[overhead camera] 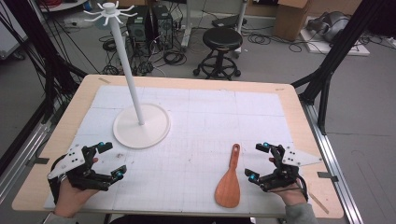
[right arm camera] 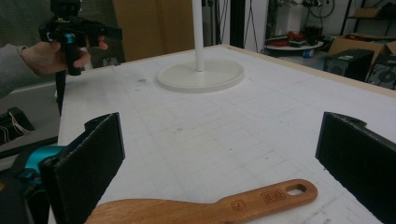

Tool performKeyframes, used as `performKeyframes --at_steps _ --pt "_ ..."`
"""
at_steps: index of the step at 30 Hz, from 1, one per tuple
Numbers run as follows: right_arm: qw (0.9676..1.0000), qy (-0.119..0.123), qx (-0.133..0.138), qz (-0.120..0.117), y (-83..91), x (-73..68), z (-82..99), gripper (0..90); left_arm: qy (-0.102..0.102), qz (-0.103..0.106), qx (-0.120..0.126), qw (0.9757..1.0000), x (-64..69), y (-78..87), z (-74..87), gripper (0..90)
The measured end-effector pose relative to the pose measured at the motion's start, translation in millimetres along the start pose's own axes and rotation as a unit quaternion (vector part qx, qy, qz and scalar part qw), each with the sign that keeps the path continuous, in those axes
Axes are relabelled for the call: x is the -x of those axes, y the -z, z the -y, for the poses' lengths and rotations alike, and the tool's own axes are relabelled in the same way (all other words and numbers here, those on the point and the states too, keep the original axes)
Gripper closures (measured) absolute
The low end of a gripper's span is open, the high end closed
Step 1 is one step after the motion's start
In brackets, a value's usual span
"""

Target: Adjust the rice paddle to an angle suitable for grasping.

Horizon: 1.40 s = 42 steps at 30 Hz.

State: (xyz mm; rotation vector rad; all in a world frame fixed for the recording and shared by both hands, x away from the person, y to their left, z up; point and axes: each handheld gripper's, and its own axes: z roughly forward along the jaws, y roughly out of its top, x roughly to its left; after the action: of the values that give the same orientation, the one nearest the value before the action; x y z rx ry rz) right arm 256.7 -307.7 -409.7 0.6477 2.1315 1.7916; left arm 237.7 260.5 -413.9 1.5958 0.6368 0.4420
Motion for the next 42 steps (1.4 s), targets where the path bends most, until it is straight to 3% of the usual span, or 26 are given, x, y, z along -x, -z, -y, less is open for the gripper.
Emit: performKeyframes --at_steps 13,16,18,21,23,35,37,42 --pt "0.9998 -0.017 -0.001 0.011 -1.1 0.5 -0.2 0.0 0.004 -0.002 -0.006 1.0000 -0.6 -1.4 1.5 1.8" --pt "0.9987 -0.048 0.000 0.019 -2.4 2.3 -1.2 0.0 0.006 -0.002 -0.008 1.0000 -0.4 -1.6 1.8 1.8" --pt "0.9985 -0.050 0.002 0.021 -3.0 3.3 -1.1 1.1 0.006 -0.001 -0.009 0.9999 -0.7 -1.6 2.0 1.8" --pt "0.9991 -0.039 0.004 0.015 -1.8 1.5 -2.2 18.8 0.005 -0.001 -0.011 0.9999 -1.2 -1.9 2.2 1.8" --pt "0.9995 -0.031 0.008 0.009 -1.9 -0.1 -3.2 24.2 0.005 -0.002 -0.011 0.9999 -1.4 -2.1 2.3 1.8" --pt "0.9999 0.007 0.005 -0.005 -2.5 -12.1 -6.6 78.3 0.007 -0.003 -0.013 0.9999 -1.2 -2.6 2.6 1.8" --pt "0.9999 0.008 0.004 -0.014 -4.4 -13.2 -7.3 84.4 0.007 -0.003 -0.013 0.9999 -1.2 -2.7 2.7 1.8" --pt "0.9996 0.012 -0.003 -0.027 -8.5 -16.9 -8.3 88.7 0.006 0.000 -0.013 0.9999 -0.9 -2.5 2.6 1.8"
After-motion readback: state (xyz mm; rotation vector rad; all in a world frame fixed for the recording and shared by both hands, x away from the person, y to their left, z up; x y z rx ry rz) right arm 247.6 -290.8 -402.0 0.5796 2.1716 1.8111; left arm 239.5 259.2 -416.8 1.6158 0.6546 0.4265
